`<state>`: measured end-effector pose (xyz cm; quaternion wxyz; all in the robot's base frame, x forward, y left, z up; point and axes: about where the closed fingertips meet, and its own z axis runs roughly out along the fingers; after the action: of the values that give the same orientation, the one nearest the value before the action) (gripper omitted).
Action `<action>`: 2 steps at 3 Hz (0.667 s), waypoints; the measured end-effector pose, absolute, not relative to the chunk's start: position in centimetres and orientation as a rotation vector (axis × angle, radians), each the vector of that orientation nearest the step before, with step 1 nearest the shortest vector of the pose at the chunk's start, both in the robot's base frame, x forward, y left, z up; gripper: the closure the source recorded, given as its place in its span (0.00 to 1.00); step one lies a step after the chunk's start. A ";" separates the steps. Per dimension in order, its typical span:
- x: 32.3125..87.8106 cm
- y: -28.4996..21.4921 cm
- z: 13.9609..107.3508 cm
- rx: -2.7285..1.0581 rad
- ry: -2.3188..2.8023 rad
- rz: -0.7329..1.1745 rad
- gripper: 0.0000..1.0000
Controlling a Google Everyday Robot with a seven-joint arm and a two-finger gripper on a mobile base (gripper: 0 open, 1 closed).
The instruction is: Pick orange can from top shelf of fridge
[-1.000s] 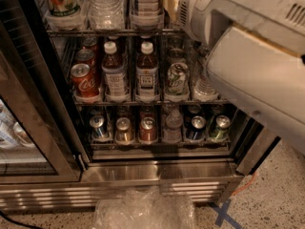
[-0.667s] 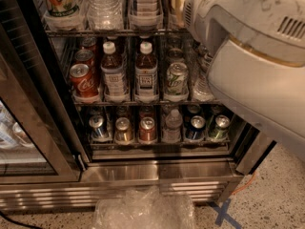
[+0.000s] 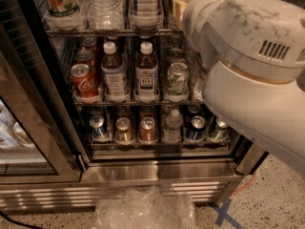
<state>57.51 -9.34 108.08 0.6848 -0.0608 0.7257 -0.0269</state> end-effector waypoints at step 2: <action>58.3 -8.7 106.7 -0.155 1.635 -0.049 0.31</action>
Offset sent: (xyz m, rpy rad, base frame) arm 0.0148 0.0027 -0.0291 0.1229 0.0273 0.0103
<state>58.31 -8.71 106.72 0.6811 -0.0691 0.7286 -0.0218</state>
